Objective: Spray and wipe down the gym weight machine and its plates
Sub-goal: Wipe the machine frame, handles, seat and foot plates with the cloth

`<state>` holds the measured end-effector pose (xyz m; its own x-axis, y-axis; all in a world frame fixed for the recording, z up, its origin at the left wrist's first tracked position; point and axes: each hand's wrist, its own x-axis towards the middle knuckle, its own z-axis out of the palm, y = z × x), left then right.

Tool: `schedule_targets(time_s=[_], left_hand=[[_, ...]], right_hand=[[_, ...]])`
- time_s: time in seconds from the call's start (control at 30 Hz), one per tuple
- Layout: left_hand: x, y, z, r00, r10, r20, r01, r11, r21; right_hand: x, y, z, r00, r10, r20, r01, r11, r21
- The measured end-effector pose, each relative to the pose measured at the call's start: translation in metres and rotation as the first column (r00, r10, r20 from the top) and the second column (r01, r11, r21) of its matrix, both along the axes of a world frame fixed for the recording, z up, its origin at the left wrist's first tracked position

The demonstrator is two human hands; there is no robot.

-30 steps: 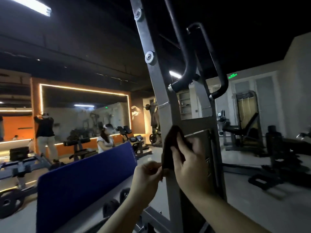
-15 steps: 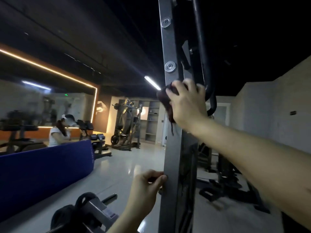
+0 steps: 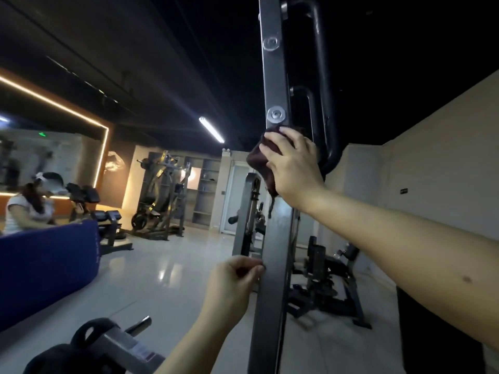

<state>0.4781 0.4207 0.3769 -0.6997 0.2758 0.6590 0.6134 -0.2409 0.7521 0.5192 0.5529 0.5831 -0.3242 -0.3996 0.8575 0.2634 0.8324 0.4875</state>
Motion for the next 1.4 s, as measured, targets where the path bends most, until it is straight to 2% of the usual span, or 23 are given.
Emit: schedule_targets(time_s=[0.17,0.23,0.3,0.37,0.5,0.6,0.7,0.77,0.83,0.9,0.97,1.1,1.17,1.27,1.4], left_hand=[[-0.002,0.002,-0.052,0.995,-0.026,0.100,0.029,0.999,-0.028],[0.000,0.001,-0.080,0.994,-0.008,0.107,0.015,0.998,-0.066],[0.001,-0.001,-0.103,0.993,-0.016,0.119,0.029,0.994,-0.106],[0.004,-0.004,-0.119,0.989,-0.033,0.145,0.054,0.989,-0.141],[0.006,-0.010,-0.141,0.981,-0.055,0.187,0.089,0.981,-0.173],[0.006,-0.009,-0.154,0.973,-0.083,0.214,0.121,0.977,-0.175],[-0.001,-0.007,-0.172,0.968,-0.071,0.240,0.118,0.975,-0.189],[-0.004,-0.007,-0.190,0.969,-0.068,0.236,0.119,0.971,-0.207],[-0.005,-0.010,-0.210,0.977,-0.068,0.204,0.121,0.958,-0.259],[-0.007,-0.014,-0.228,0.977,-0.077,0.200,0.138,0.940,-0.312],[-0.014,-0.017,-0.238,0.973,-0.096,0.211,0.165,0.926,-0.339],[-0.018,-0.016,-0.246,0.950,-0.164,0.265,0.247,0.915,-0.319],[-0.018,-0.014,-0.251,0.940,-0.186,0.287,0.272,0.915,-0.297],[-0.021,-0.014,-0.255,0.932,-0.206,0.297,0.292,0.914,-0.282],[-0.024,-0.016,-0.260,0.939,-0.238,0.248,0.312,0.894,-0.322]], right_hand=[[0.025,0.026,-0.147,0.996,0.063,0.063,-0.062,0.998,-0.016],[0.036,0.039,-0.216,0.992,0.071,0.106,-0.074,0.997,0.023],[0.046,0.042,-0.251,0.984,0.042,0.171,-0.057,0.995,0.081],[0.044,0.033,-0.232,0.983,0.040,0.179,-0.060,0.992,0.107],[0.027,-0.002,-0.154,0.999,0.042,0.036,-0.041,0.999,-0.011],[0.021,0.001,-0.171,0.996,0.089,-0.031,-0.092,0.990,-0.104],[0.026,0.011,-0.267,0.991,0.131,0.010,-0.128,0.978,-0.162],[0.035,0.014,-0.350,0.985,0.160,0.063,-0.135,0.945,-0.300],[0.049,0.011,-0.423,0.978,0.148,0.144,-0.070,0.895,-0.441],[0.059,0.002,-0.465,0.968,0.125,0.219,-0.018,0.900,-0.435],[0.055,-0.004,-0.453,0.968,0.119,0.222,-0.015,0.907,-0.421],[0.032,-0.005,-0.366,0.998,0.061,0.004,-0.054,0.904,-0.425],[0.027,-0.004,-0.340,0.997,0.049,-0.060,-0.069,0.912,-0.405],[0.029,-0.005,-0.360,0.996,0.017,-0.087,-0.052,0.906,-0.420],[0.044,-0.011,-0.453,0.997,0.058,-0.044,-0.073,0.837,-0.542]])
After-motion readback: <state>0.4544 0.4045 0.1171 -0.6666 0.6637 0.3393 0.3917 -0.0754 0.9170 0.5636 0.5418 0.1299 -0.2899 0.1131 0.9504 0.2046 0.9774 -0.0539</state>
